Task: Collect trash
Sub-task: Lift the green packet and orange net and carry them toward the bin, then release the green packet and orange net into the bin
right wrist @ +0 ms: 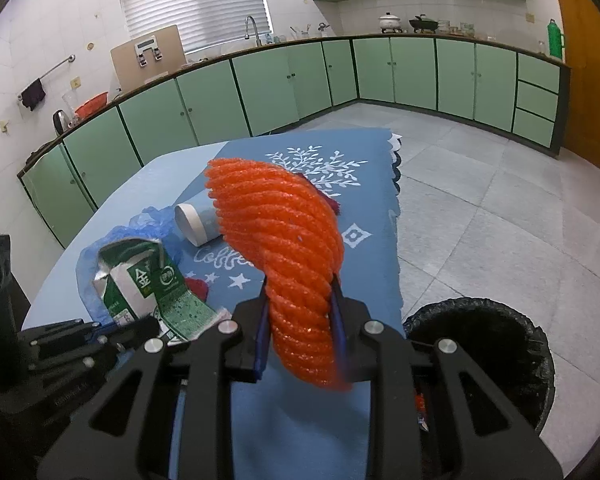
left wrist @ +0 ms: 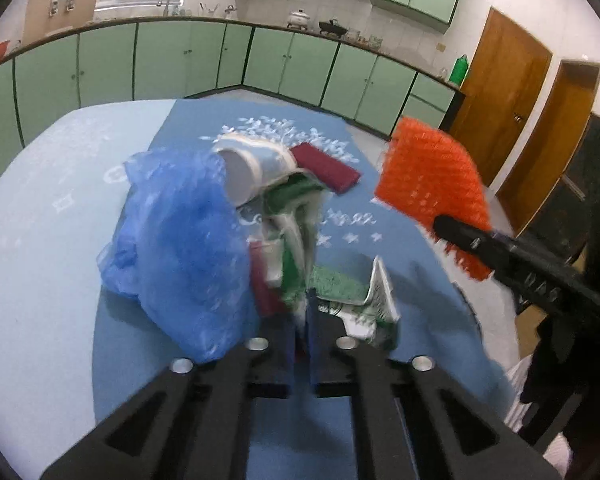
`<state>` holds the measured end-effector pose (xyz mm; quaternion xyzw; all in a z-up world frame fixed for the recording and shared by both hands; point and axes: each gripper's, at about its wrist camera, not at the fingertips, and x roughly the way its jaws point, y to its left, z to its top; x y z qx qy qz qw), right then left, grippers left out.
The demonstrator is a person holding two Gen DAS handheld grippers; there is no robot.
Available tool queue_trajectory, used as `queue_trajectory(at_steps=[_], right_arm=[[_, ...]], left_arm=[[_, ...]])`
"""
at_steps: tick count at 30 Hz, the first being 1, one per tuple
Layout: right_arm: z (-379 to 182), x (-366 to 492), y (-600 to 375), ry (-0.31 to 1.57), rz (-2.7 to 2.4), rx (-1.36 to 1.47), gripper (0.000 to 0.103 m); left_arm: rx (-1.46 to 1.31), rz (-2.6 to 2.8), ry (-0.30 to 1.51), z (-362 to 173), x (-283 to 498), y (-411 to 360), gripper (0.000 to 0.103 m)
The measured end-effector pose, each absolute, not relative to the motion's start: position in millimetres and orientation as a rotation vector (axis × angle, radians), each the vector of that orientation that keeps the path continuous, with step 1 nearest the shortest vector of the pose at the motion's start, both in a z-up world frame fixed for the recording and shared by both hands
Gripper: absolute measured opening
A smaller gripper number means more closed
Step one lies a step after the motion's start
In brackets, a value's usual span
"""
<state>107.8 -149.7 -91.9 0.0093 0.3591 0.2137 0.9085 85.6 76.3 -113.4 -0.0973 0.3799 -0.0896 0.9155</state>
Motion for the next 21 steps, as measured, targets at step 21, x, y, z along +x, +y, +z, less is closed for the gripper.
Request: queue_trajectory(at_steps=[21], right_arm=[[-64,84,-179,0.666,0.380,0.048,0.024]], left_arm=[[-0.089,-0.217,0.645,-66,84,35,0.004]])
